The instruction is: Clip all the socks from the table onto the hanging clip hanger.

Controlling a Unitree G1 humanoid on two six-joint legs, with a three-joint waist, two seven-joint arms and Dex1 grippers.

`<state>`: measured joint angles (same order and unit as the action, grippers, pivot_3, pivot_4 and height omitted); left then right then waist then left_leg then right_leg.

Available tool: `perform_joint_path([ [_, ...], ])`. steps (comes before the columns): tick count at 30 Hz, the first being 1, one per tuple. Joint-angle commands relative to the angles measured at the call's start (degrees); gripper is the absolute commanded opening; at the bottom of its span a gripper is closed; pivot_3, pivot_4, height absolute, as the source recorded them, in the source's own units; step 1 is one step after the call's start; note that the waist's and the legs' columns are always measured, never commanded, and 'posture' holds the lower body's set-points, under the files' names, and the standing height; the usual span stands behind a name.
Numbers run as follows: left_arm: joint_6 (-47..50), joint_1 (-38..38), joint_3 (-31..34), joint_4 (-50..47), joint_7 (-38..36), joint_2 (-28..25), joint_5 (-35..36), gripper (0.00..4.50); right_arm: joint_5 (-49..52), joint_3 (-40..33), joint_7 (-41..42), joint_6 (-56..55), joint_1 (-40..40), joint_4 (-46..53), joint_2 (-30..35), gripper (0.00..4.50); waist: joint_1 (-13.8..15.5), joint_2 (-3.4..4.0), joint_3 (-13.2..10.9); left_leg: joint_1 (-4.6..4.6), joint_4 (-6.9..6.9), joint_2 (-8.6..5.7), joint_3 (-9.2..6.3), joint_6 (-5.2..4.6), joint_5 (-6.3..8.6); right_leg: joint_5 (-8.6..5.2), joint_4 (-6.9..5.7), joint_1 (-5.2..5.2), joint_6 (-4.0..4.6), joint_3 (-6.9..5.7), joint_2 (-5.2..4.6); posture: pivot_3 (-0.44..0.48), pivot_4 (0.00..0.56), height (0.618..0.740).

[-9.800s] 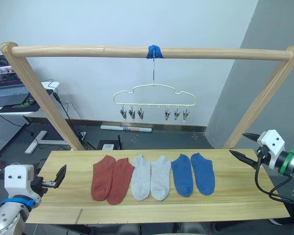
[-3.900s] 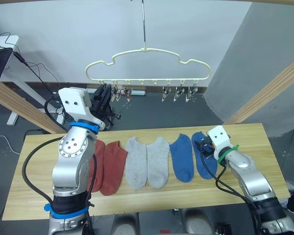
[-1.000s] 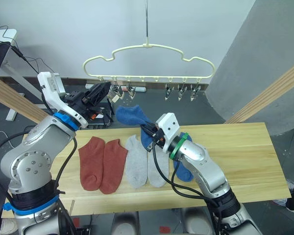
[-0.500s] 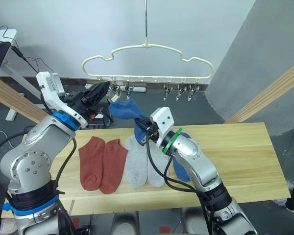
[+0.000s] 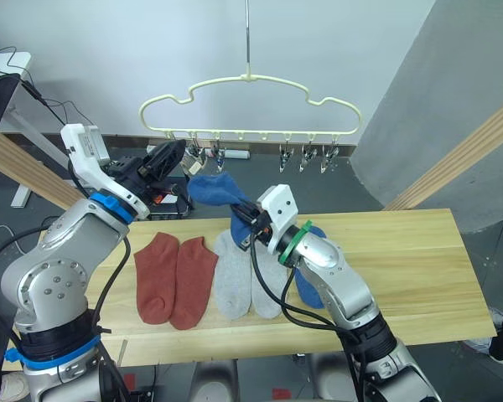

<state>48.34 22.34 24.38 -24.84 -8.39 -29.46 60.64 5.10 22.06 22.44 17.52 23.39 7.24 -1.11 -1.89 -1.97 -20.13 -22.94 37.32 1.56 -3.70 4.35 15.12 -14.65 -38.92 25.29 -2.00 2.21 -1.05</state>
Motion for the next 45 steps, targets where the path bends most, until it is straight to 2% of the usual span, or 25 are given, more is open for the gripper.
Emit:
perform_joint_path([
  [1, -1.4, -0.3, 0.1, -2.4, -0.4, 0.1, 1.3, 0.11, -0.5, 1.0, 0.1, -0.2, 0.5, 0.6, -0.9, 0.00, 0.0, 0.00, 0.0, 0.00, 0.00, 0.00, 0.00, 0.04, -0.02, 0.00, 0.00, 0.00, 0.00, 0.00, 0.00, -0.012, 0.323, 0.740],
  [40, -2.6, -0.8, 0.7, -1.6, -0.3, 0.1, 0.2, 0.11, 0.6, -0.8, 0.2, -1.2, 2.1, -0.3, -5.8, 0.00, 0.0, -0.02, 0.0, -0.04, 0.31, 0.01, -0.04, -0.12, 0.07, 0.04, -0.10, -0.02, 0.06, -0.02, 0.01, -0.002, 0.321, 0.740],
  [42, -2.1, -1.0, 0.6, -1.3, 0.6, -0.2, 0.0, 0.82, 0.6, -0.7, 0.4, -1.1, 2.2, -0.4, -5.8, 0.00, 0.0, -0.02, 0.0, -0.05, 0.36, 0.02, -0.05, -0.12, 0.07, 0.04, -0.11, -0.03, 0.07, -0.03, 0.01, -0.002, 0.321, 0.740],
  [43, -1.8, -1.1, 0.5, -1.3, 1.0, -0.4, 0.2, 0.97, 0.6, -0.6, 0.5, -1.1, 2.2, -0.4, -5.7, 0.00, 0.0, -0.02, 0.0, -0.06, 0.37, 0.02, -0.06, -0.12, 0.07, 0.04, -0.11, -0.03, 0.07, -0.03, 0.01, 0.000, 0.321, 0.740],
  [45, -1.9, -1.2, 0.3, -1.5, 0.6, -0.5, 0.5, 1.62, 0.4, -0.4, 0.6, -1.0, 2.3, -0.5, -5.6, 0.00, 0.0, -0.02, 0.0, -0.06, 0.40, 0.02, -0.06, -0.13, 0.07, 0.05, -0.12, -0.04, 0.07, -0.03, 0.01, 0.000, 0.321, 0.740],
])
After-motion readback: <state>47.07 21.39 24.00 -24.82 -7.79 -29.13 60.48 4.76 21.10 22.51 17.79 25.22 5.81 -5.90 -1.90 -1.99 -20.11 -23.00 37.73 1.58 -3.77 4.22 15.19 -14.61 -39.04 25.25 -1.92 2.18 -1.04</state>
